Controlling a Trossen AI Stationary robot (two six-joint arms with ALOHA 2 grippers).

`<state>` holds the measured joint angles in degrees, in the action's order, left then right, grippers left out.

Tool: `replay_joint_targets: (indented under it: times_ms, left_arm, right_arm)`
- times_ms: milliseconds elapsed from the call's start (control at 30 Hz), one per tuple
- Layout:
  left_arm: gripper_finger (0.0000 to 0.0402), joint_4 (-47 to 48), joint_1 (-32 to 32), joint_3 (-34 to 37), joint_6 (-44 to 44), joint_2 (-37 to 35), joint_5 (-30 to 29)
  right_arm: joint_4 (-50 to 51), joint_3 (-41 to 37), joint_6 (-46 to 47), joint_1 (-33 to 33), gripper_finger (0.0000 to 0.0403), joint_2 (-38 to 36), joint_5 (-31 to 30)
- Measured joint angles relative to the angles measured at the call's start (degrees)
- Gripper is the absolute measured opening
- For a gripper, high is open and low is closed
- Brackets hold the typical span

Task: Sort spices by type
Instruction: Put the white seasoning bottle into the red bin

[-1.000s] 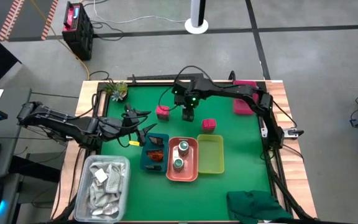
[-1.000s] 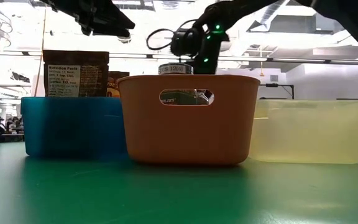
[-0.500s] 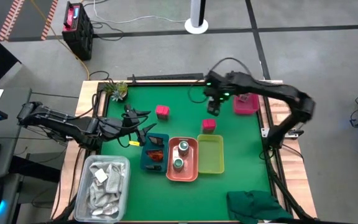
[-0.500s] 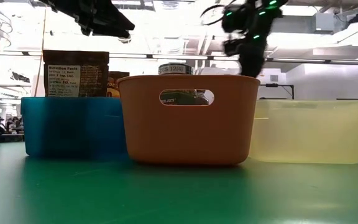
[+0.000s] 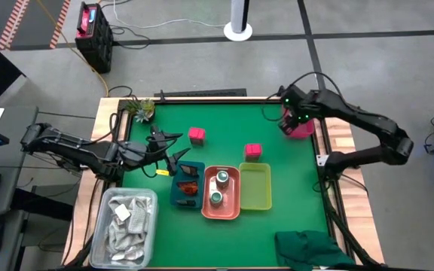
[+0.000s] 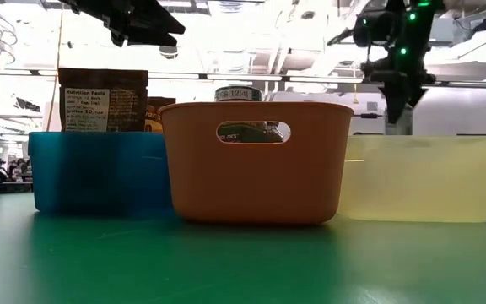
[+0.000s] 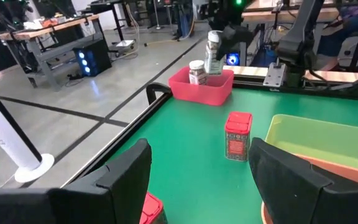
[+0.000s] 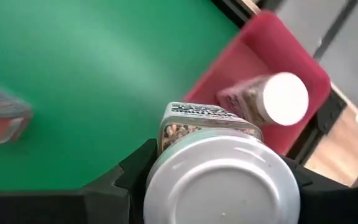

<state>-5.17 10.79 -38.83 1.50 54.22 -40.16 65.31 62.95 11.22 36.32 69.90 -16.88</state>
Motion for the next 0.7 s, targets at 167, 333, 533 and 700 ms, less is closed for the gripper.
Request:
replay_joint_targets:
  times_ms: [167, 333, 533, 700]
  left_arm:
    - [0.0256, 0.02, 0.0, 0.0, -0.17, 0.0, 0.02]
    - [0.0256, 0.04, 0.0, 0.0, -0.79, 0.0, 0.02]
    - [0.0256, 0.09, 0.0, 0.0, -0.83, 0.0, 0.05]
    - [0.0256, 0.11, 0.0, 0.0, -0.85, 0.0, 0.07]
  right_arm:
    - [-1.16, -3.82, 0.99, 6.27, 0.0225, 1.02, 0.06]
    - [-6.39, -8.06, 1.01, 10.56, 0.0225, 3.37, -1.31]
    - [-10.21, -10.56, 0.95, 13.64, 0.0231, 6.37, -1.31]
    - [-10.11, -10.79, -0.54, 13.6, 0.0243, 8.62, -1.29]
